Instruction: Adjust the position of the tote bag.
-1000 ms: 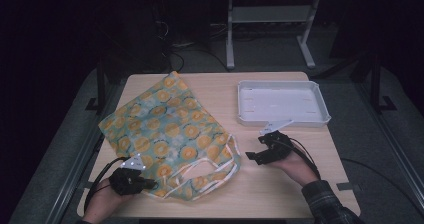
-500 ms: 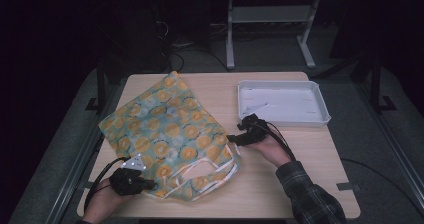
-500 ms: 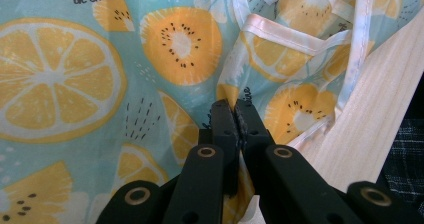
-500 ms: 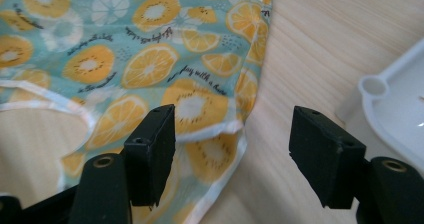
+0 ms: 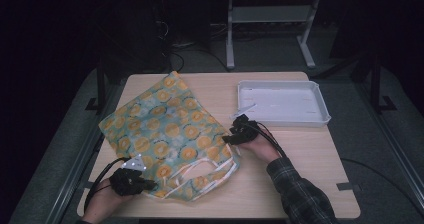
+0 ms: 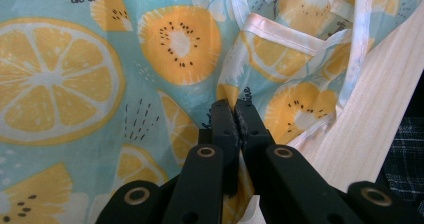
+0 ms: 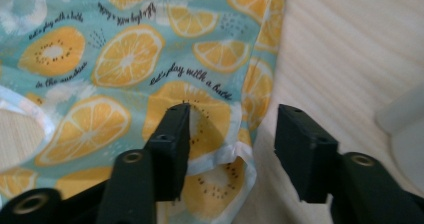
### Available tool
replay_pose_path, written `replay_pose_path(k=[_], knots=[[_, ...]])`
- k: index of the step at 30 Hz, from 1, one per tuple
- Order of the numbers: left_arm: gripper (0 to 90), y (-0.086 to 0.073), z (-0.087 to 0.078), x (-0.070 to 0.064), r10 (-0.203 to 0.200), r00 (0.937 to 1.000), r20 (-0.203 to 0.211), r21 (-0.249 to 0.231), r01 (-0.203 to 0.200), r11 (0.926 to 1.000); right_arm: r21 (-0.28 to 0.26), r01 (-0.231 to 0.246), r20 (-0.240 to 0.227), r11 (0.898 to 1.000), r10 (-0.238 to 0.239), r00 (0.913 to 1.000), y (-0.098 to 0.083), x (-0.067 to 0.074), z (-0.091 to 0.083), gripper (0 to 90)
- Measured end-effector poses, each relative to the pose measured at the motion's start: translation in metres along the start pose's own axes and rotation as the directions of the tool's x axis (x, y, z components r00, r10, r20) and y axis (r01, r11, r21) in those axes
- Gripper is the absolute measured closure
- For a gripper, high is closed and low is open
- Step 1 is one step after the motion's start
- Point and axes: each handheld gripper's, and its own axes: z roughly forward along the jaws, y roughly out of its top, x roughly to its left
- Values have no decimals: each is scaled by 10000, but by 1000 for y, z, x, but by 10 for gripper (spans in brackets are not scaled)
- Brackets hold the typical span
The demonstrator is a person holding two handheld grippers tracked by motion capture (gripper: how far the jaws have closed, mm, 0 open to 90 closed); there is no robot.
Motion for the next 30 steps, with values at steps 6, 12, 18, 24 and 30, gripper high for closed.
replay_pose_path(k=[6,12,18,24,30], knots=[[884,0,0,0,-1,10000,9,1,1,10000,311,66,-168,9995,-61,9998,-2,-2,2,650],[886,0,0,0,-134,9999,-7,-1,134,9999,442,333,-1,9985,-334,9994,-3,-1,2,832],[888,1,-1,2,-63,9995,-305,104,66,9999,533,581,-39,9969,-580,9983,-3,0,1,882],[889,2,-2,7,-242,9979,-600,23,244,9997,610,637,25,9961,-639,9980,-4,0,-1,884],[890,3,-3,15,-300,9944,-1017,-25,299,9995,789,1002,116,9918,-1014,9948,-5,5,-5,887]])
